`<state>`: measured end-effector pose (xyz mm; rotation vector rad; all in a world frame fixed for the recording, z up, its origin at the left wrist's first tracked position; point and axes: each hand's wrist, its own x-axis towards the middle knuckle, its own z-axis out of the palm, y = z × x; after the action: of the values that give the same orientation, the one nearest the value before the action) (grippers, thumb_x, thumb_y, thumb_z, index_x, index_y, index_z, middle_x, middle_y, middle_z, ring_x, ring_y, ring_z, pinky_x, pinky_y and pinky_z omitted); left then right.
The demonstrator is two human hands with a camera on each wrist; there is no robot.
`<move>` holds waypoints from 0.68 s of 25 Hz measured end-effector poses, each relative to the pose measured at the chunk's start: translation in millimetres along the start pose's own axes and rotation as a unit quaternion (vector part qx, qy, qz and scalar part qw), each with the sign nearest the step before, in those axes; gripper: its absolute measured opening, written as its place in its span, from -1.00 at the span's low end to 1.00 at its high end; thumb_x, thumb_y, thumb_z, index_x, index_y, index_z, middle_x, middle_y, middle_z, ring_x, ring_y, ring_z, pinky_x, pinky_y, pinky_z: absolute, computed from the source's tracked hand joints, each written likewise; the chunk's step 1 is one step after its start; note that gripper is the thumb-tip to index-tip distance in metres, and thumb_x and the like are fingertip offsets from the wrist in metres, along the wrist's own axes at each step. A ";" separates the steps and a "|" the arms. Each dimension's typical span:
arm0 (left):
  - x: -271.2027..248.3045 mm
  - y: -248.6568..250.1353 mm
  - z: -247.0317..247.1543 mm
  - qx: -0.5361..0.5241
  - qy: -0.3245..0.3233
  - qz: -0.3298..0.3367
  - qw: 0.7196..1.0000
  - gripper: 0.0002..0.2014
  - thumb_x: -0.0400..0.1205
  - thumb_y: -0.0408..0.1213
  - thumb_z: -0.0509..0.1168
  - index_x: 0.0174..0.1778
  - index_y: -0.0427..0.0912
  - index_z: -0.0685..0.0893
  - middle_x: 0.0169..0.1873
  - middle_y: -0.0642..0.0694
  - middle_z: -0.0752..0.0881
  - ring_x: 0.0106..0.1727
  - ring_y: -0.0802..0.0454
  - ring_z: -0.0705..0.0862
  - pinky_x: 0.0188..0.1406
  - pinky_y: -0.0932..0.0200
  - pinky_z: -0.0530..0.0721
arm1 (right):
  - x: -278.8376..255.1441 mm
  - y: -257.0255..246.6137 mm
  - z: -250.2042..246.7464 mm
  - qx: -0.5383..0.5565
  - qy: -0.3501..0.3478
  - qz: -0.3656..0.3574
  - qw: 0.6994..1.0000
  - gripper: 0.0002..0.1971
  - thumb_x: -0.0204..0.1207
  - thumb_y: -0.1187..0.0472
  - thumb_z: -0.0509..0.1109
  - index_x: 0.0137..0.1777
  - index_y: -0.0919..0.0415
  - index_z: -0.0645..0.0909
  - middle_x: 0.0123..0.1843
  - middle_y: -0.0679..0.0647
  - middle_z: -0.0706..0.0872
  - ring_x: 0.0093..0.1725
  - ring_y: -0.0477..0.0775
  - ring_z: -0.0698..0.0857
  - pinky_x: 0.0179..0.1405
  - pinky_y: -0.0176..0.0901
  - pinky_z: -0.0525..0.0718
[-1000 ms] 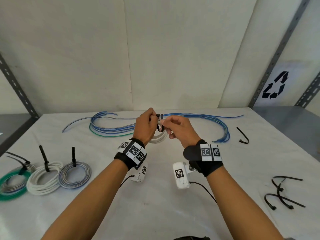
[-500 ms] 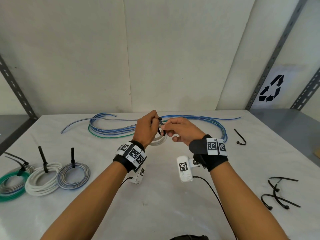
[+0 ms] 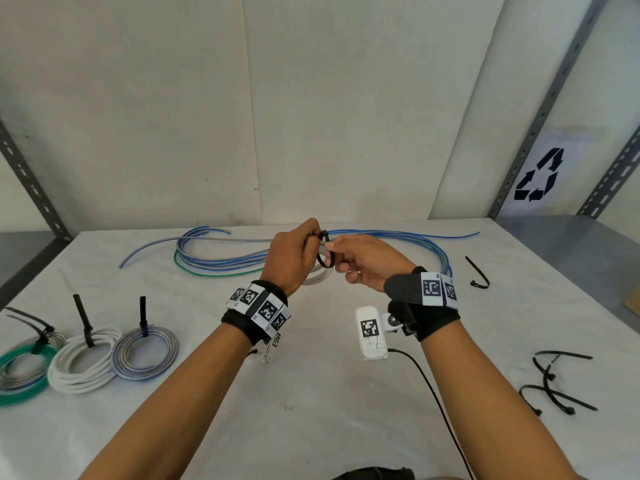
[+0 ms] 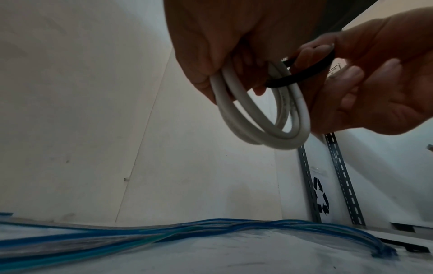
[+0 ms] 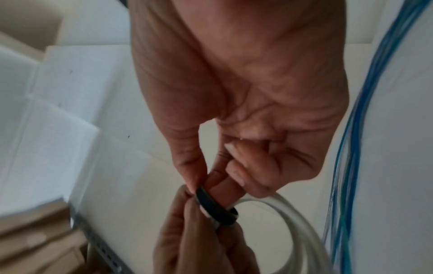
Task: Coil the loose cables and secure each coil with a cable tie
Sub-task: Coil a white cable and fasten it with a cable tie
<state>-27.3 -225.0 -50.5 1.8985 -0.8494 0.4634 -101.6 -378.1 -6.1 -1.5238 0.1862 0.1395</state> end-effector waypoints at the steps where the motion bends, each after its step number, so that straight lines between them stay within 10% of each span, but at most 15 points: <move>1: -0.5 2.5 0.0 0.014 -0.005 0.014 1.000 -0.75 0.63 -0.20 0.01 -0.17 -0.19 0.57 -0.48 -0.16 0.62 -0.50 0.05 0.38 -0.43 0.05 0.39 | -0.4 -2.2 -1.3 0.024 -0.001 0.014 1.000 -0.86 0.66 0.21 0.39 -0.09 0.24 0.68 -0.26 0.09 0.72 -0.43 -0.10 0.47 -0.53 -0.36 0.38; 9: 0.5 4.8 2.5 -0.010 -0.004 0.006 1.000 -0.81 0.63 -0.30 0.07 -0.19 -0.15 0.58 -0.46 -0.14 0.66 -0.44 -0.11 0.51 -0.38 -0.06 0.50 | 2.1 3.5 6.2 -0.008 0.158 -0.115 0.981 -0.79 0.56 0.21 0.55 0.09 0.29 0.68 -0.35 0.10 0.69 -0.48 -0.06 0.46 -0.49 -0.28 0.50; 17: 3.6 13.2 -0.4 -0.060 -0.008 -0.003 0.998 -0.79 0.66 -0.39 0.10 -0.27 -0.23 0.54 -0.48 -0.09 0.59 -0.45 0.13 0.41 -0.42 0.20 0.38 | 4.7 -2.3 16.5 0.017 0.166 -0.149 0.975 -0.92 0.60 0.26 0.50 0.02 0.24 0.78 -0.23 -0.02 0.76 -0.36 -0.29 0.68 -0.37 -0.44 0.54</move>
<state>-34.5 -229.8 -39.8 1.7962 -0.8619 0.3860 -95.9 -361.8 -4.2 -1.5146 0.2210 -0.3575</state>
